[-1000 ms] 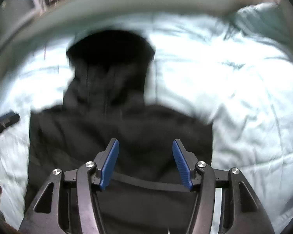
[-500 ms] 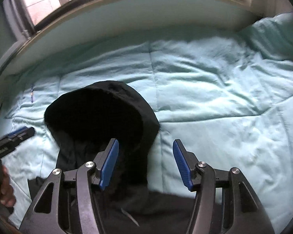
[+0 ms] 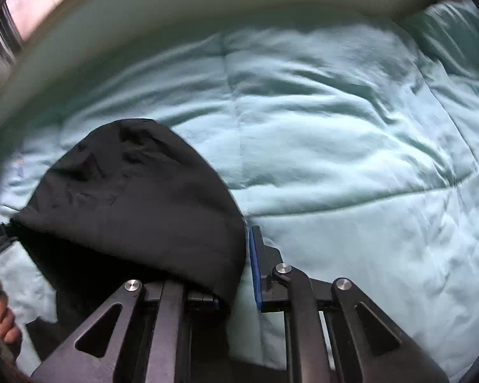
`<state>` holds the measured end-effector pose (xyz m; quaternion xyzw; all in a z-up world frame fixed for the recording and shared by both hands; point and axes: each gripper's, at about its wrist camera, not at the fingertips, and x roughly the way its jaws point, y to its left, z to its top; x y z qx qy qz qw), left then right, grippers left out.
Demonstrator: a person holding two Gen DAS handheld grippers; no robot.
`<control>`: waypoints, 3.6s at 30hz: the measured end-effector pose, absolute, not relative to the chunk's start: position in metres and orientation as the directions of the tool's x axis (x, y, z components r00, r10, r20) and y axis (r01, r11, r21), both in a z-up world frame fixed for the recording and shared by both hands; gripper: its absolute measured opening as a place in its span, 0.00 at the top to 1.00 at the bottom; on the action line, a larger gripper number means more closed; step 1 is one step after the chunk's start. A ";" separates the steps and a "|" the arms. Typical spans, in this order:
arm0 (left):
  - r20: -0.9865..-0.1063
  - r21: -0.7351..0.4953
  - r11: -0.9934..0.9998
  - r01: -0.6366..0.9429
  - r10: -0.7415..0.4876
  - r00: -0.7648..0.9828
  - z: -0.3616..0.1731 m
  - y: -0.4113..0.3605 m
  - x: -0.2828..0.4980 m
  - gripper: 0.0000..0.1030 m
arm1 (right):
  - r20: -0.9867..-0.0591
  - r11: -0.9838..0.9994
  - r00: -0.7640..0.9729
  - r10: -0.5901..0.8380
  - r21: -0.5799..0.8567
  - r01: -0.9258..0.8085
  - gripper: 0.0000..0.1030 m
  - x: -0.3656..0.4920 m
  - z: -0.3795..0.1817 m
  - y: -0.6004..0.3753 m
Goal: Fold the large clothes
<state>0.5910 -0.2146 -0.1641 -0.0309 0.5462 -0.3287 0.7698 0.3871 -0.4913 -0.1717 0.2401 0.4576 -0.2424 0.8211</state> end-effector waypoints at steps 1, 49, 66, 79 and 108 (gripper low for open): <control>-0.817 -0.421 0.777 0.468 -0.549 0.177 -0.166 -0.211 0.589 0.72 | -0.868 0.767 0.473 -0.150 0.200 0.609 0.85 0.382 -0.173 -0.493; -0.919 -0.139 0.710 0.691 -0.351 0.177 -0.212 -0.266 0.545 0.43 | -0.944 0.888 0.318 -0.085 0.073 0.454 0.54 0.418 -0.236 -0.454; -0.860 -0.331 0.563 0.757 -0.510 0.004 -0.150 -0.250 0.615 0.34 | -0.908 0.899 0.414 0.065 0.234 0.371 0.39 0.435 -0.173 -0.526; -0.853 -0.472 0.494 0.730 -0.465 -0.237 -0.207 -0.279 0.634 0.34 | -0.882 0.870 0.371 0.289 0.404 0.282 0.39 0.469 -0.225 -0.548; -0.798 -0.291 0.367 0.884 -0.603 -0.013 -0.053 -0.085 0.331 0.86 | -0.843 0.985 0.521 -0.137 -0.059 0.163 0.84 0.209 -0.069 -0.288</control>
